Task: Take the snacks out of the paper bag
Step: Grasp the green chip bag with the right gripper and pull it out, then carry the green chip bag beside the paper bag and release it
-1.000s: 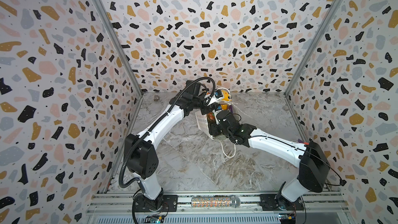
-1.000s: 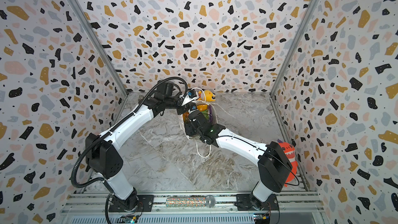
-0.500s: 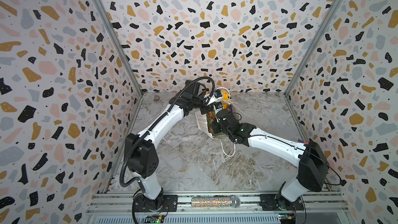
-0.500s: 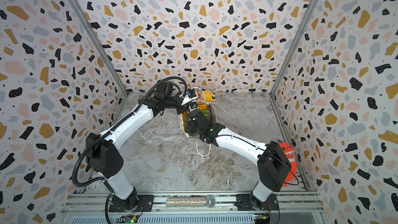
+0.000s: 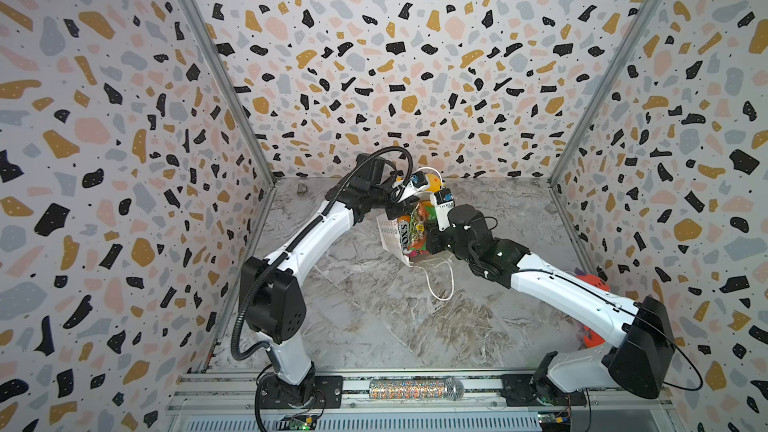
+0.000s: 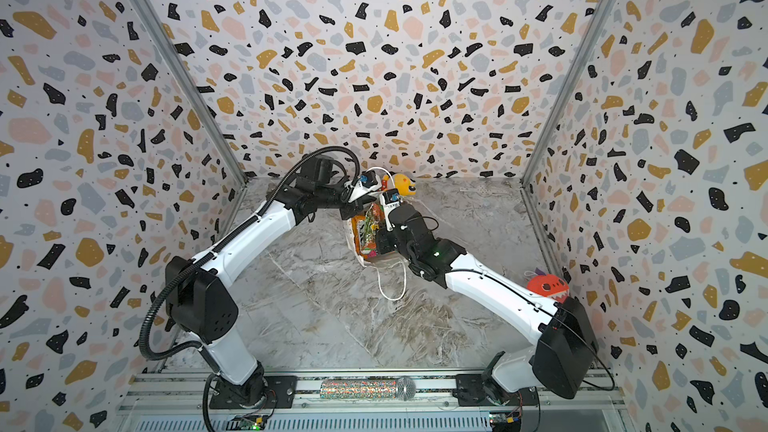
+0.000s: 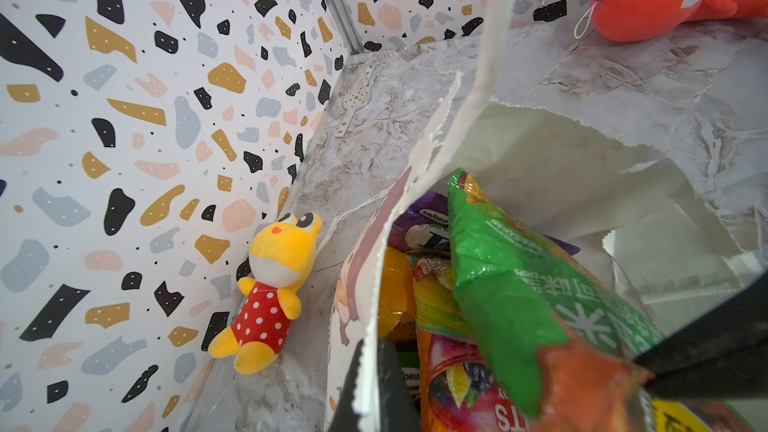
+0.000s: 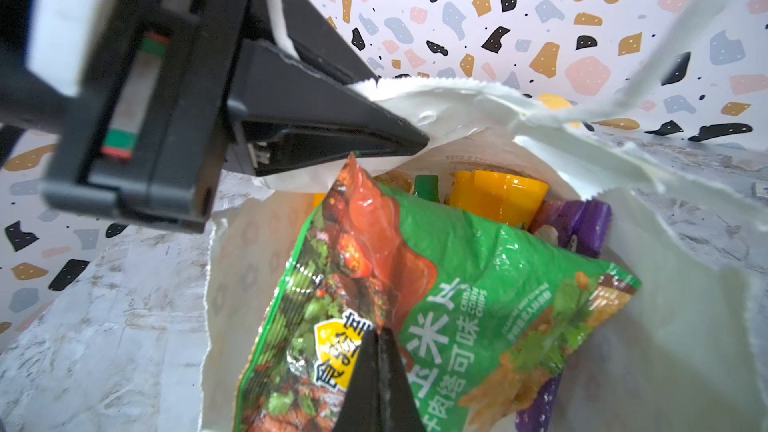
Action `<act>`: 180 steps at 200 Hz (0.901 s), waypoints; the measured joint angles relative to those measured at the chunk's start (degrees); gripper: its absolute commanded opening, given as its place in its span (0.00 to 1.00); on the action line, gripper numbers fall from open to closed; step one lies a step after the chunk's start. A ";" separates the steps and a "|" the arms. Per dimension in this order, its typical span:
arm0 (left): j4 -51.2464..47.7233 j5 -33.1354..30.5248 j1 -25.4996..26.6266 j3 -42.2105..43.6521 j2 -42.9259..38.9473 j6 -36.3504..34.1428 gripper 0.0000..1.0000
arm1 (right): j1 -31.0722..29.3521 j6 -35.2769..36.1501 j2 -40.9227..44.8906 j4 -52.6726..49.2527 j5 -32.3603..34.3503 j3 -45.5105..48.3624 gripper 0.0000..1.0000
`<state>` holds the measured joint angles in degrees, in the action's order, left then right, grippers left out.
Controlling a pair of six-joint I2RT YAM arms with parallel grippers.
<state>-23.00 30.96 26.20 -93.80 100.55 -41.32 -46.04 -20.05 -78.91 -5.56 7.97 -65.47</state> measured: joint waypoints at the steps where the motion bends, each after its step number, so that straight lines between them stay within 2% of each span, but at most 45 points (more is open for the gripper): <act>1: 0.00 0.00 0.00 0.00 0.00 0.00 0.00 | 0.07 -0.02 0.07 0.04 -0.13 0.11 0.00; 46: 0.02 -0.13 -0.02 0.00 0.00 0.17 0.00 | 4.94 1.11 5.05 1.16 -7.65 3.82 0.00; 95: -0.11 -0.74 -0.17 -0.98 0.55 0.24 0.00 | 6.36 3.26 13.92 1.55 -13.40 4.15 0.00; 154: -0.07 -1.51 -0.17 -0.98 0.63 0.20 0.00 | 11.80 2.34 20.04 -1.77 -13.70 1.92 0.00; 180: -0.04 -1.49 -0.17 -0.98 0.63 0.20 0.00 | 16.96 1.09 22.10 -4.70 -12.17 -0.04 0.00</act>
<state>-23.05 29.47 26.02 -94.78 101.19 -41.12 -29.08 -18.96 -56.82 -10.26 -4.21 -65.52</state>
